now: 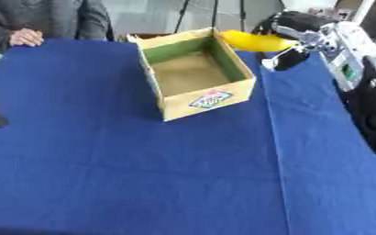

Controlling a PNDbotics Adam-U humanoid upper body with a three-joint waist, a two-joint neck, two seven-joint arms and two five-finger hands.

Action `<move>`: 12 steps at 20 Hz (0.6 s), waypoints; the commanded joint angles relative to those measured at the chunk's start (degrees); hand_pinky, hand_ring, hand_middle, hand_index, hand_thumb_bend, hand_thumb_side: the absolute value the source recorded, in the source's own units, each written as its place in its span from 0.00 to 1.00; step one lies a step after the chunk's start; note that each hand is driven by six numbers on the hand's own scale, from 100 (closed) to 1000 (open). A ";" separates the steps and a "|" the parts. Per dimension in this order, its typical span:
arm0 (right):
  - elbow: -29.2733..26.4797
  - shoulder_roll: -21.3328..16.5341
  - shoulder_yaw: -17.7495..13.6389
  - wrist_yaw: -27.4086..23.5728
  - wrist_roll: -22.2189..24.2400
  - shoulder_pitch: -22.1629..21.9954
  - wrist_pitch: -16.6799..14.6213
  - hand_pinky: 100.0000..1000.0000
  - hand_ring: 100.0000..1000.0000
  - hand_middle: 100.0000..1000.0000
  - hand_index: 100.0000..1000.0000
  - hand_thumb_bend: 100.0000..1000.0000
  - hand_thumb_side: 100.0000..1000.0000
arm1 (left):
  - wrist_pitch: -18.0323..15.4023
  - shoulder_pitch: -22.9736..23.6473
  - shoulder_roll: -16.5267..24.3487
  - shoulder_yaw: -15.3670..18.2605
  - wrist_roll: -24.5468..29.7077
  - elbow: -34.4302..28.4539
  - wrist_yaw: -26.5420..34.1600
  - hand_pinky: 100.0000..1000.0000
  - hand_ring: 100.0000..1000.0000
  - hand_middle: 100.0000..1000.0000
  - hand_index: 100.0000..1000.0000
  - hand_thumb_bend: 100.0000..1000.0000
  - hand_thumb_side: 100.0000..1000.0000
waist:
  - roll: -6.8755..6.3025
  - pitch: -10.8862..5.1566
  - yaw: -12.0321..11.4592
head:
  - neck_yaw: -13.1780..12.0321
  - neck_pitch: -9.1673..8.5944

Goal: Pick up objects on the table and place them in the box.

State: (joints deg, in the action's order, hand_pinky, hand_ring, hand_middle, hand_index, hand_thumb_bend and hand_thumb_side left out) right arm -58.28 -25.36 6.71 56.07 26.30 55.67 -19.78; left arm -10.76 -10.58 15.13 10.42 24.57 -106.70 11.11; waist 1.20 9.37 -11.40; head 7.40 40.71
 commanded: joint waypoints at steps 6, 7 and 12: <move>2.48 4.45 0.63 2.69 0.48 3.58 -1.47 0.51 0.53 0.59 0.74 0.00 0.15 | -0.16 -1.56 0.89 -1.06 1.42 -0.94 1.06 0.50 0.41 0.49 0.64 0.13 1.00 | -0.22 -0.45 -2.62 | 2.54 -1.26; 2.76 4.72 0.64 2.96 0.37 3.66 -1.56 0.51 0.54 0.59 0.74 0.00 0.15 | -0.16 -1.72 0.87 -1.15 1.53 -0.96 1.15 0.50 0.41 0.49 0.64 0.13 1.00 | -0.20 -0.41 -3.02 | 2.73 -1.33; 4.37 5.09 0.22 3.70 -0.09 3.39 -1.48 0.51 0.54 0.59 0.74 0.00 0.15 | -0.27 -2.51 0.80 -1.86 2.20 -1.12 1.73 0.50 0.41 0.49 0.64 0.13 1.00 | -0.31 -0.25 -5.93 | 3.78 -2.07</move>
State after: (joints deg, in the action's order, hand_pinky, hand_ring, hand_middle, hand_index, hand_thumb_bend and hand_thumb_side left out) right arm -53.73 -19.71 7.42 59.31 26.49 57.65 -21.25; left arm -10.92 -12.19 15.12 8.67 26.43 -106.71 12.49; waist 1.22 9.87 -17.56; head 10.79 39.44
